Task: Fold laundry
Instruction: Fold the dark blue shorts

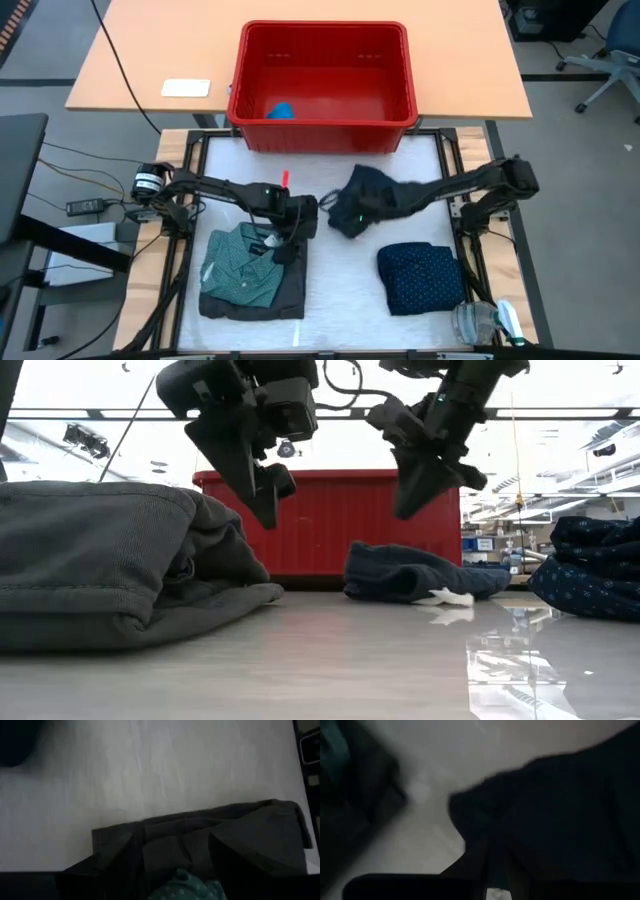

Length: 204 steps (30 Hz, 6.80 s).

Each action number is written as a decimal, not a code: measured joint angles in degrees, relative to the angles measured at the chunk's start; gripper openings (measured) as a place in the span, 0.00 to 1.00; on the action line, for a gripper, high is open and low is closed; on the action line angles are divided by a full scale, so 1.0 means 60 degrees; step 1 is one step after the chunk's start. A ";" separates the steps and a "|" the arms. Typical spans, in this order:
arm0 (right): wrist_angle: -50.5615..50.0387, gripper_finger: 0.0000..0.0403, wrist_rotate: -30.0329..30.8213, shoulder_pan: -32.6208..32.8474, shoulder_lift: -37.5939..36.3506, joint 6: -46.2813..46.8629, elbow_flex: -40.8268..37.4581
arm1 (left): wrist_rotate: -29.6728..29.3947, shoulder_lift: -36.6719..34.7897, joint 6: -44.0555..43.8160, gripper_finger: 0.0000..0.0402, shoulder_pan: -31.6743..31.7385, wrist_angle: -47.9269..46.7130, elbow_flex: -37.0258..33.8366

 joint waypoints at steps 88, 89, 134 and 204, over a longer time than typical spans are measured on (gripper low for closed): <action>0.0383 0.30 -0.1468 -0.1687 -0.4981 -0.2417 0.0001 | -0.1393 -0.1908 0.0613 0.02 0.0748 0.5236 0.0237; -0.0112 0.31 -0.0510 -0.1704 -0.5062 -0.2068 0.0001 | -0.1574 -0.1908 0.0123 0.02 0.0845 0.4788 0.0237; 0.8568 0.27 -0.4167 -0.2902 0.1082 0.0906 -0.4767 | -0.2105 -0.1438 -0.4280 0.44 0.4641 0.3943 -0.2259; 0.3890 0.05 -0.4012 -0.0973 -0.7459 -0.8431 -0.2614 | -0.1874 -0.4820 0.1819 0.02 0.2719 0.7416 -0.2637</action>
